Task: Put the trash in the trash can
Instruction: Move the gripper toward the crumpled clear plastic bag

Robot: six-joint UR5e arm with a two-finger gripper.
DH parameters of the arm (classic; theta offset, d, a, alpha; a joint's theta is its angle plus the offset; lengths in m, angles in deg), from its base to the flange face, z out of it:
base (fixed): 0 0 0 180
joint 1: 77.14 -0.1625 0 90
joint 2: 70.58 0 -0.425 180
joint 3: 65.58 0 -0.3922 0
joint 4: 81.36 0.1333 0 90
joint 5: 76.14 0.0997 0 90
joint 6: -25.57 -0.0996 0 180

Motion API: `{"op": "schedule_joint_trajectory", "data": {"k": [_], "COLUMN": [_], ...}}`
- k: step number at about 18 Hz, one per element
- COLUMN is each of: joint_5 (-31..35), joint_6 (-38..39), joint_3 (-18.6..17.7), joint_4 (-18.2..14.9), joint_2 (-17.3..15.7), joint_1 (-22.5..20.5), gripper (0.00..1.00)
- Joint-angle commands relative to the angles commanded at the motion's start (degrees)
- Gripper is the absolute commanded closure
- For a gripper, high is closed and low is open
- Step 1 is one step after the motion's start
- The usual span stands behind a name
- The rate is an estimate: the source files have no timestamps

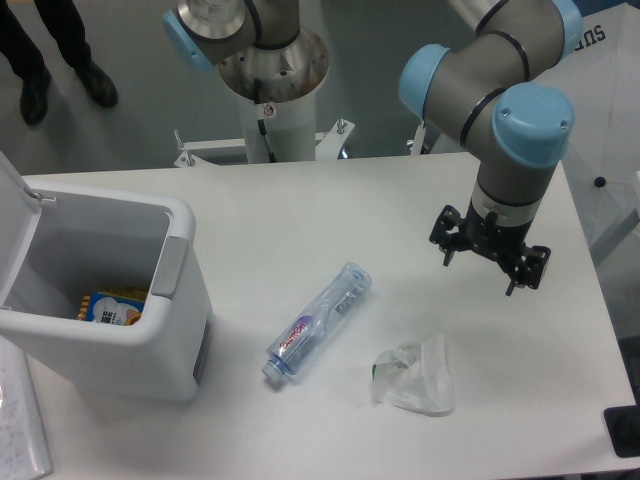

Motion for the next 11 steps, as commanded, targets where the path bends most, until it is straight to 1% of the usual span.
{"op": "schedule_joint_trajectory", "data": {"k": [8, 11], "joint_5": [-0.5, -2.5], "joint_6": [0.8, 1.2], "joint_3": [-0.4, -1.1], "joint_4": [0.2, 0.3], "joint_2": [0.1, 0.4], "joint_1": [0.2, 0.0], "gripper": [0.00, 0.00]}}
